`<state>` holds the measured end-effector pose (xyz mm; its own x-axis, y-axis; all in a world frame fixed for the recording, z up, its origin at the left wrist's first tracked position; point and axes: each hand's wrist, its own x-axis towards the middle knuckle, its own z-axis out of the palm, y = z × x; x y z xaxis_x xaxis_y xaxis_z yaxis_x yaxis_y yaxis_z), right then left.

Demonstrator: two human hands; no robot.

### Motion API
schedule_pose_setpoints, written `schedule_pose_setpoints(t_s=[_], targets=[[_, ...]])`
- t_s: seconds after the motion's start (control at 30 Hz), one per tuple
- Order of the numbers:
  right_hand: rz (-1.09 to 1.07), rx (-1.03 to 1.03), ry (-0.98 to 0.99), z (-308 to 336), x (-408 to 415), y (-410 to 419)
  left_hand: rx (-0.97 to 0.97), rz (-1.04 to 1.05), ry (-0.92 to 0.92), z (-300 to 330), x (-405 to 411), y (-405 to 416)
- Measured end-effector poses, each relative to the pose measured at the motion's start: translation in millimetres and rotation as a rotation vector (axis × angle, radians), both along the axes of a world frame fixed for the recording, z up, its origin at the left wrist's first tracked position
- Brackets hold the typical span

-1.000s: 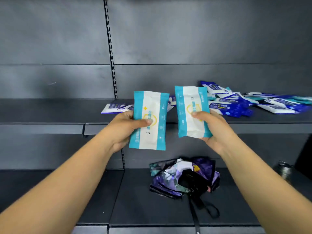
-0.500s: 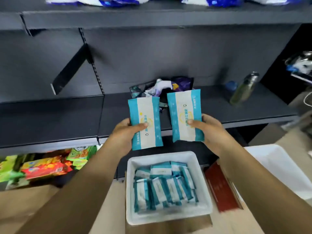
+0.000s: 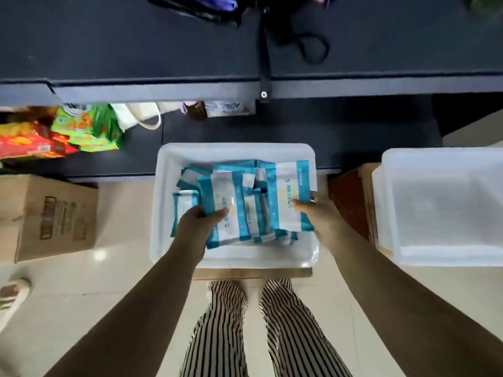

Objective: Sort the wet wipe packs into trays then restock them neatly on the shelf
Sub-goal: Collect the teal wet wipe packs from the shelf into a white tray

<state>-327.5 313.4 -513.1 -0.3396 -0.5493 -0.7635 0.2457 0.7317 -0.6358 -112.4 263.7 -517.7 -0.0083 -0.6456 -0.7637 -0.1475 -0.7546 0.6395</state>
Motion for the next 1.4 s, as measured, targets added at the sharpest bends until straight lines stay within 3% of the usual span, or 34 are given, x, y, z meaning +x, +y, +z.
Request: schedule_pose_setpoints(t_s=[0.13, 0.23, 0.33, 0.5, 0.67, 0.8, 1.1, 1.2, 1.4], targets=[[0.027, 0.129, 0.059, -81.8, 1.2, 9.9, 0.034, -0.122, -0.187, -83.0, -24.2, 11.0], [0.042, 0.168, 0.112, -130.2, 5.0, 11.4, -0.077, -0.329, -0.359, -128.1, -38.2, 7.0], [0.082, 0.164, 0.148, -166.0, 9.8, 10.5, -0.161, -0.407, -0.484, -155.5, -44.0, 4.3], [0.072, 0.127, 0.227, -189.2, 12.9, 15.4, -0.319, -0.554, -0.624, -176.5, -41.6, 13.6], [0.2, 0.157, 0.353, -167.0, 9.6, 17.2, -0.289, -0.604, -0.645, -159.5, -33.1, 21.7], [0.337, 0.063, 0.547, -95.5, 6.6, -5.4, -0.344, -0.63, -0.634, -92.5, -27.8, 1.9], [0.754, -0.28, 0.569, 135.4, 3.5, -82.7, -0.742, -0.905, -0.518, 137.6, -32.6, -85.4], [0.881, -0.381, 0.677, 215.3, 2.7, -102.7, -0.883, -0.905, -0.537, 215.5, -29.0, -107.0], [0.862, -0.574, 0.94, 361.8, 10.5, -121.3, -1.157, -0.934, -0.545, 353.7, -12.5, -137.1]])
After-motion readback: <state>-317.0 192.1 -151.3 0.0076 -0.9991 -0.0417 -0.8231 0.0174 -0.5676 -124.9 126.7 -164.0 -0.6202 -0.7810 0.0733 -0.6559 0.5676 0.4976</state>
